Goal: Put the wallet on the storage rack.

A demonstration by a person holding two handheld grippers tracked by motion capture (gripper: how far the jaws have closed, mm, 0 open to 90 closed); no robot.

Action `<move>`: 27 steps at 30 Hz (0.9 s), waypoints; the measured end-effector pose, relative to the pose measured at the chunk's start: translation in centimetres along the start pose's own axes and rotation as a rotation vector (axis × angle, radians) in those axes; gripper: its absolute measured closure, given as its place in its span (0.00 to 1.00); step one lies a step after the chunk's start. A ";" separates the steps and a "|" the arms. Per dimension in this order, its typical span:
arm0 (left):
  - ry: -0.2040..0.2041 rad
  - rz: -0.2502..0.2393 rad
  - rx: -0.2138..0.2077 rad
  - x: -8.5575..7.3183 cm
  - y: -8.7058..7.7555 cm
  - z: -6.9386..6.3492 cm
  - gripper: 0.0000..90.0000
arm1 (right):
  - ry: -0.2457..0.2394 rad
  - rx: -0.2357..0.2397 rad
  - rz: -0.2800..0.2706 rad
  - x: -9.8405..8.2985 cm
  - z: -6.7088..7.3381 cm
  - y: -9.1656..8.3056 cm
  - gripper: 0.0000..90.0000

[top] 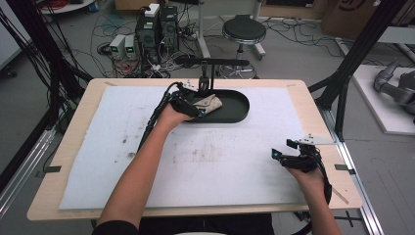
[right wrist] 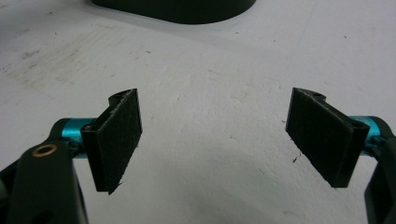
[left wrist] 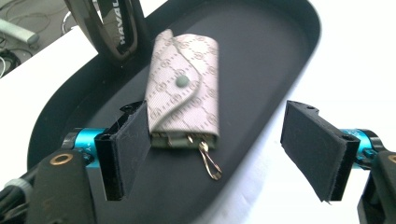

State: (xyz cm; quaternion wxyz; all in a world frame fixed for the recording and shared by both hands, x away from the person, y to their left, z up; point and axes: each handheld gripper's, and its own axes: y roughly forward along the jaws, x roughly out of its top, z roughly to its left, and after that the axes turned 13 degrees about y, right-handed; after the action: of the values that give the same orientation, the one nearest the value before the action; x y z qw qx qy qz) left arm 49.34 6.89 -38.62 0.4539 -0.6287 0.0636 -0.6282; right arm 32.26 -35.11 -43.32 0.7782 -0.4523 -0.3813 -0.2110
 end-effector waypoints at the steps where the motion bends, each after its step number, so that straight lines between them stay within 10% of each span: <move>1: 0.001 -0.009 0.000 -0.1 -0.5 -0.2 0.27 | -0.005 0.001 0.000 0.1 0.0 0.1 0.21; 27: 0.011 -0.199 0.063 -5.2 -10.5 -5.6 0.27 | -0.021 0.042 0.011 1.1 1.1 2.7 0.21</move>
State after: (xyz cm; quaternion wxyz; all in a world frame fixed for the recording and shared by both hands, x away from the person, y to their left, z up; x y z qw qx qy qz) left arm 38.39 13.59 -36.74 0.4084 -0.6139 -0.0163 -0.6753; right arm 34.28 -32.80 -43.59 0.7847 -0.4399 -0.3914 -0.1939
